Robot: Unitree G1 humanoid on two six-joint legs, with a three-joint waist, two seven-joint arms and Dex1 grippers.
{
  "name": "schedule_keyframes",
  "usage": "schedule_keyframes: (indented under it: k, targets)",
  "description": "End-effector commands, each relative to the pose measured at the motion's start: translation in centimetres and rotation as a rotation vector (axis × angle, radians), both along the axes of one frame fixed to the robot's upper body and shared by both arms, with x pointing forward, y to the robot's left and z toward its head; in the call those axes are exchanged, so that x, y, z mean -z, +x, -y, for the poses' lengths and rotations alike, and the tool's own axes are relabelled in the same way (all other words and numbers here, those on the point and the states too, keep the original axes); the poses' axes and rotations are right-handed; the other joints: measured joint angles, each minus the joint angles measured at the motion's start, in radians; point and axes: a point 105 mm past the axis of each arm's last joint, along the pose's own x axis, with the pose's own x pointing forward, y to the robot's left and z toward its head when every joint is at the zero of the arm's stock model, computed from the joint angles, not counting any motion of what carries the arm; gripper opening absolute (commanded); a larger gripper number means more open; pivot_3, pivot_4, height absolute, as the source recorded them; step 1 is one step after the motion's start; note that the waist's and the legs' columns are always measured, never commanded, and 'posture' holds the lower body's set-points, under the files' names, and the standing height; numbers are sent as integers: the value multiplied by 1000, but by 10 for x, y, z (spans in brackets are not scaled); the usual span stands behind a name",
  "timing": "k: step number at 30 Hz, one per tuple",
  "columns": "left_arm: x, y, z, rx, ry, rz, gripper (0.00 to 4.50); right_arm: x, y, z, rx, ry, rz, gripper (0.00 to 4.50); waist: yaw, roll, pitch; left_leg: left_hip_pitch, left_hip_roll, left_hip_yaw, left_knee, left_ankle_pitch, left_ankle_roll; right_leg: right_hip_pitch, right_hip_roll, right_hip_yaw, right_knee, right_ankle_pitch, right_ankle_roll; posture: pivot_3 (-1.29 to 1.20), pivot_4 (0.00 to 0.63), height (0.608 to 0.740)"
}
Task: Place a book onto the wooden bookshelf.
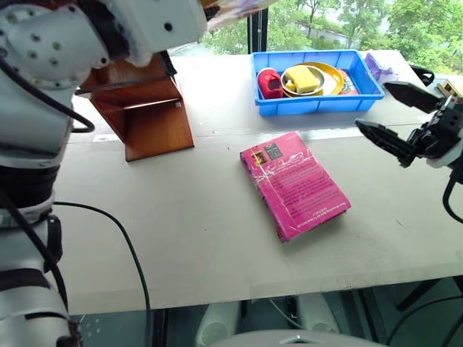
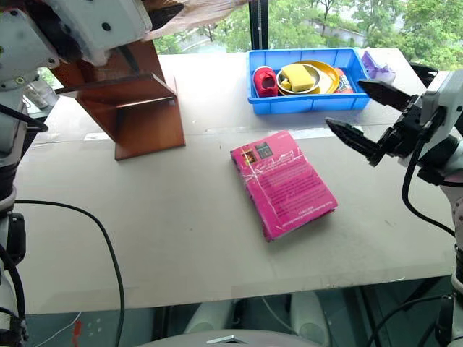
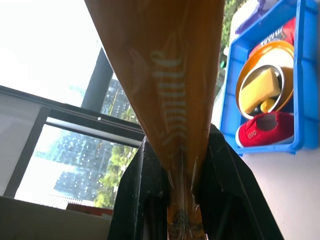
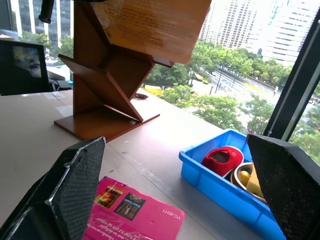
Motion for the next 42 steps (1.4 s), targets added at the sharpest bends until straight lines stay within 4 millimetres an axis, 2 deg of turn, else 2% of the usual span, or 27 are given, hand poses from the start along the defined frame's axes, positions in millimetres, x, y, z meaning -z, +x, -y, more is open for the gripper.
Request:
schedule_keyframes:
  k: [1, 5, 9, 12, 15, 18, 21, 26, 28, 31, 33, 34, 37, 39, 40, 42]
  targets:
    - [-6, 6, -58, -307, 65, -91, 239, -10, 2, 2, -10, -11, 68, 4500, -14, 3, 2, 0, 0, 1, 0, 0, 1, 0, 0, 0, 1, 0, 0, 0, 150, 740]
    - [0, 9, -88, -497, 125, -168, 239, -11, 14, 0, -30, -22, 99, 4500, -27, 2, 4, 1, 1, 1, 1, -1, 1, 0, 1, 0, 3, 0, 1, 0, 150, 740]
    - [26, 25, -104, -625, 152, -290, 239, -10, 16, -2, -59, -19, 114, 4500, -26, 2, 4, 0, 0, 0, 2, -1, 2, 0, 0, 0, 3, 0, 1, 0, 150, 740]
    - [43, 39, -106, -669, 196, -361, 239, -7, 11, -4, -93, -37, 104, 4500, -30, 4, 3, 1, 0, 0, 2, -1, 1, 0, 0, 0, 5, 0, 1, 0, 150, 740]
    - [47, 50, -101, -693, 164, -400, 239, -4, 3, -2, -115, -58, 89, 4500, -29, 5, 3, 4, 0, 0, 3, -1, 2, 1, 0, 1, 12, -1, 1, 0, 150, 740]
    - [45, 51, -87, -687, 105, -433, 239, -4, -2, 1, -112, -61, 89, 4500, -38, 5, 3, 6, 0, 0, 6, -2, 4, 1, 0, 2, 19, -1, 1, 0, 150, 740]
    - [44, 46, -83, -699, 107, -453, 239, -1, -2, 4, -99, -62, 82, 4500, -44, 6, 3, 6, 1, 1, 8, -1, 3, 1, 1, 3, 20, -1, 1, 0, 150, 740]
    - [35, 43, -87, -734, 104, -430, 239, 3, -1, 4, -101, -55, 82, 4500, -43, 6, 3, 5, 1, 1, 12, -1, 3, 0, 1, 3, 21, -1, 1, 0, 150, 740]
    - [35, 50, -97, -775, 111, -410, 239, 4, 0, 3, -104, -53, 83, 4500, -41, 6, 3, 4, 1, 0, 12, -1, 3, 0, 0, 3, 20, -1, 1, 0, 150, 740]
    - [46, 61, -103, -801, 105, -434, 239, 6, 1, 3, -108, -49, 82, 4500, -39, 6, 3, 3, 1, 0, 12, -1, 3, 0, 0, 3, 19, -1, 1, 0, 150, 740]
    - [53, 63, -104, -801, 100, -461, 1278, 7, 0, 3, -111, -51, 82, 4500, -41, 6, 3, 4, 1, 0, 12, -1, 4, 0, 0, 3, 21, -1, 1, 0, 150, 740]
    - [51, 64, -103, -791, 85, -452, 1660, 6, 0, 3, -114, -52, 81, 4500, -44, 6, 3, 5, 1, 0, 12, -1, 4, 0, 0, 3, 21, -1, 1, 0, 150, 740]
    - [33, 58, -93, -736, 24, -403, 3148, 3, -3, 4, -122, -52, 84, 4500, -44, 5, 4, 4, 1, 0, 13, -1, 4, -1, 1, 3, 23, -1, 1, 0, 150, 740]
    - [25, 46, -84, -657, -24, -406, 4138, 1, -4, 5, -125, -51, 87, 4500, -41, 5, 5, 2, 2, 0, 13, -1, 4, -3, 1, 3, 23, -1, 1, 0, 150, 740]
    - [22, 40, -77, -603, -56, -420, 4440, 0, -5, 5, -128, -48, 87, 4500, -40, 5, 5, 0, 2, 0, 15, -1, 4, -4, 0, 3, 23, -1, 1, 0, 150, 740]
    - [22, 19, -67, -479, -143, -486, 4440, -1, -6, 5, -129, -35, 87, 4500, -39, 5, 5, -4, 2, -2, 16, 0, 0, -8, -1, 3, 23, 0, 1, 0, 150, 740]
